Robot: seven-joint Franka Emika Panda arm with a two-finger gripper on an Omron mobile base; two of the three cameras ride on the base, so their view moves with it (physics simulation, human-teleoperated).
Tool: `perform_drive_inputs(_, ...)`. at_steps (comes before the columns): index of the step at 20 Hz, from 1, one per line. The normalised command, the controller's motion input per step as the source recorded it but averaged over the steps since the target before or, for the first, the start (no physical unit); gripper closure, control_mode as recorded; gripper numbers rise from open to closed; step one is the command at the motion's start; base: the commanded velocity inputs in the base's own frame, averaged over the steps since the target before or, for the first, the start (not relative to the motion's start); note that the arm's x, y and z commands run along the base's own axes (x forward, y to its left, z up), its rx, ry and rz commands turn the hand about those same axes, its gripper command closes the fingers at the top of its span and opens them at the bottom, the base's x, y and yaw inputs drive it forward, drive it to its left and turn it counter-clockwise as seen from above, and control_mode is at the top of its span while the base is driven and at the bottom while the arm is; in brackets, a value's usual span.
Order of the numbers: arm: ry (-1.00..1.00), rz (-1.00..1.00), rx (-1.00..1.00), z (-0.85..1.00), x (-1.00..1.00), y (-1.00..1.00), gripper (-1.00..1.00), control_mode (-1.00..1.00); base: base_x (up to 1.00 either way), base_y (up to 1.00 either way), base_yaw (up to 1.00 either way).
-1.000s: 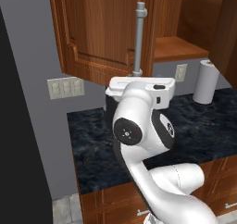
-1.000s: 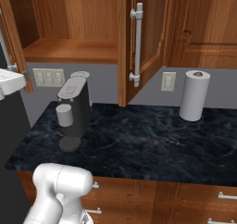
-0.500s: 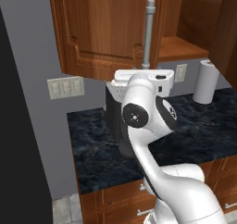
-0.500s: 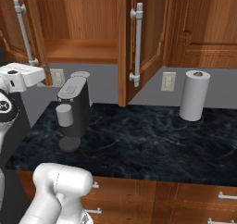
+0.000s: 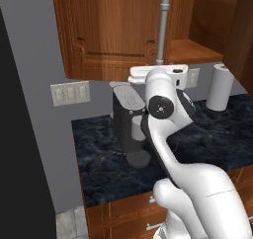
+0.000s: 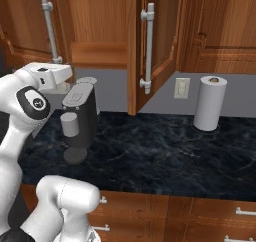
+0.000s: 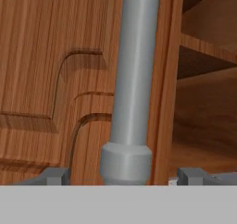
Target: Close all open cabinet doors.
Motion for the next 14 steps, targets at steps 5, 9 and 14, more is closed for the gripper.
perform_drive_inputs(5, 0.00, 0.06, 0.00, -0.05, 0.67, -0.20, -1.00, -1.00, 0.00, 0.00, 0.00)
perform_drive_inputs(9, 0.00, 0.03, 0.00, -0.01, 0.69, -0.10, -1.00, -1.00, 0.00, 0.00, 0.00)
perform_drive_inputs(14, 0.00, 0.00, 0.00, -0.02, 0.72, 0.00, -1.00, -1.00, 0.00, 0.00, 0.00)
